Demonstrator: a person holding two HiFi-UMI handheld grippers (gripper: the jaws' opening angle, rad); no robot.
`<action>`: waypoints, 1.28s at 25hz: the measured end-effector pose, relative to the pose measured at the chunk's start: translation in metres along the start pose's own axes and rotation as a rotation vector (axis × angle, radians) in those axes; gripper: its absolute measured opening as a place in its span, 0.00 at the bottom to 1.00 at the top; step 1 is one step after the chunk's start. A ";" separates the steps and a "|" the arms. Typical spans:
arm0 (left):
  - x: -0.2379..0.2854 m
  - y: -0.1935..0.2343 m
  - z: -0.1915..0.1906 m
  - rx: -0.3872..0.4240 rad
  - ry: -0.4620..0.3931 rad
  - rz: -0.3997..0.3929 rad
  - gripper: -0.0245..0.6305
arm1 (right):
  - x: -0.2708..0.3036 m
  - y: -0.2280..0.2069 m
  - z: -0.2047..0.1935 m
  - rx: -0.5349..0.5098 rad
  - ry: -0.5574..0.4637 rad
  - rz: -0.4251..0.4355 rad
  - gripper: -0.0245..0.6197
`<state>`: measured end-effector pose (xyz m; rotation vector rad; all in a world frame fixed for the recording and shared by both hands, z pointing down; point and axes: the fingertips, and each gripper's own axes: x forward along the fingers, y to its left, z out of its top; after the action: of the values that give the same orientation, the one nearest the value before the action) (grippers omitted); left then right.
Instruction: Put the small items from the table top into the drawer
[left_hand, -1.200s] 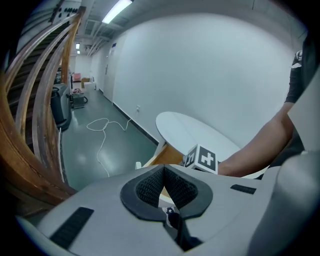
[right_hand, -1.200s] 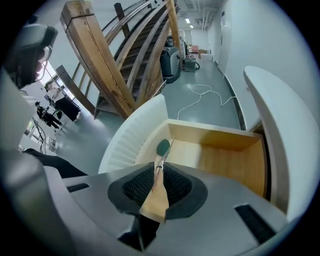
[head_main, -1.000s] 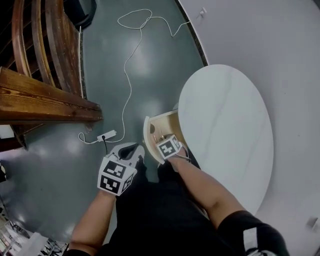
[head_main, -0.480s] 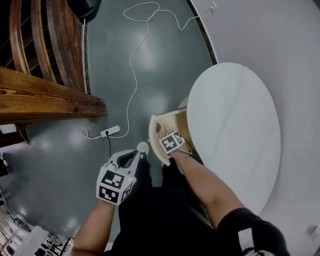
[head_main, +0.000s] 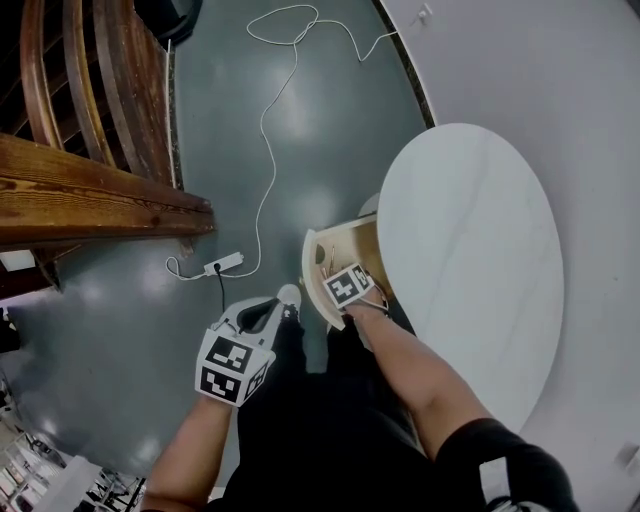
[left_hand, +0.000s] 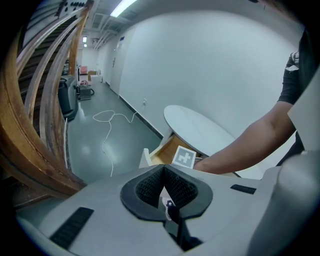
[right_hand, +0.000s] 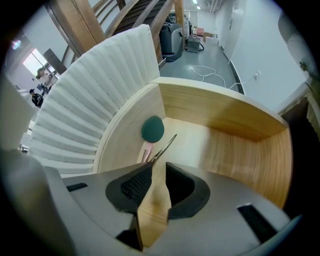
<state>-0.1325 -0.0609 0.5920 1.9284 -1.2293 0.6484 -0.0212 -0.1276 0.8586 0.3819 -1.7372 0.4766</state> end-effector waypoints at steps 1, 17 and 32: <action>0.000 0.001 -0.001 0.004 0.001 -0.001 0.06 | -0.002 0.002 0.001 0.008 -0.010 0.002 0.15; -0.003 -0.025 0.058 0.161 -0.070 -0.081 0.06 | -0.166 0.007 0.040 0.334 -0.432 0.056 0.14; -0.031 -0.079 0.148 0.268 -0.279 -0.137 0.06 | -0.388 -0.022 0.045 0.354 -0.935 -0.071 0.07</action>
<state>-0.0699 -0.1424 0.4561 2.3680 -1.2106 0.5041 0.0349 -0.1700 0.4739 1.0366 -2.5226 0.6053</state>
